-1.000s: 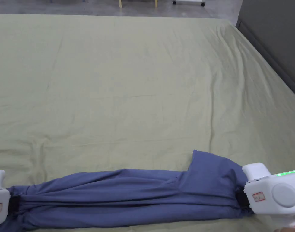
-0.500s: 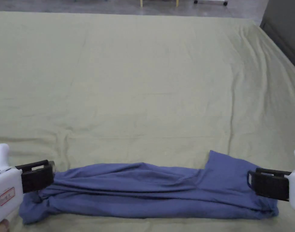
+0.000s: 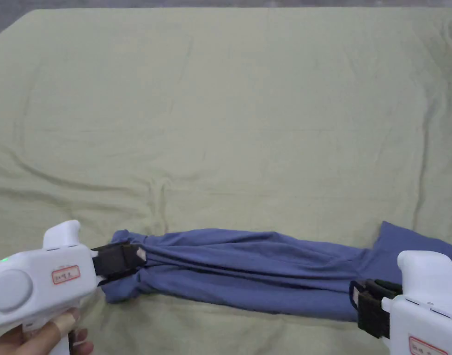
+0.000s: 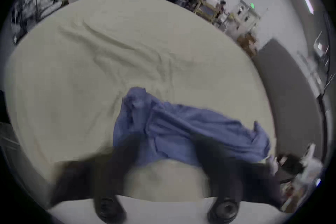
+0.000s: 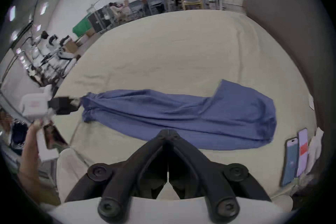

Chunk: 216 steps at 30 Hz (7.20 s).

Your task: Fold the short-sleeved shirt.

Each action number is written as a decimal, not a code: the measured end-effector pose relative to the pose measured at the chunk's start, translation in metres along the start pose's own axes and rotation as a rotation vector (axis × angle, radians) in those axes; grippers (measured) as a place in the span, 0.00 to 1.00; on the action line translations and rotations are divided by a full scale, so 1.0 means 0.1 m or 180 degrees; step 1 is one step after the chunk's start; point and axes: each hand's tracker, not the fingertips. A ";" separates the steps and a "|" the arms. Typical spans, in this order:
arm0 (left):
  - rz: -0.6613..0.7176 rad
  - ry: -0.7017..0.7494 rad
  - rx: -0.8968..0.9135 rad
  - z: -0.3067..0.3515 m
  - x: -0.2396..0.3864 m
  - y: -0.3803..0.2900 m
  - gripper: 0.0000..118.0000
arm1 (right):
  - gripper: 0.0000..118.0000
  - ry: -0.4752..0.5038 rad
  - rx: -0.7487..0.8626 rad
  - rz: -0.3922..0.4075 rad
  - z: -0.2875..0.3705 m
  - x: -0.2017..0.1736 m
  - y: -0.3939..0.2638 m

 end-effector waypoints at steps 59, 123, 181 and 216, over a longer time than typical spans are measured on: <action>-0.0432 -0.0162 -0.0252 -0.32 1.46 -0.32 0.07 | 0.02 -0.0007 -0.0228 0.0189 -0.14 -0.49 0.09; -0.0288 -0.0132 -0.0347 -0.52 0.22 -0.24 0.16 | 0.02 0.0148 -0.0299 0.0147 0.15 -0.30 -0.05; -0.1118 -0.0141 -0.0350 -0.67 2.05 -0.60 0.01 | 0.02 -0.0041 -0.0265 -0.0377 0.23 0.33 -0.15; -0.0420 -0.0039 -0.0246 -0.02 0.85 -0.42 0.04 | 0.02 -0.0294 -0.0709 0.0348 -1.55 -0.22 -0.08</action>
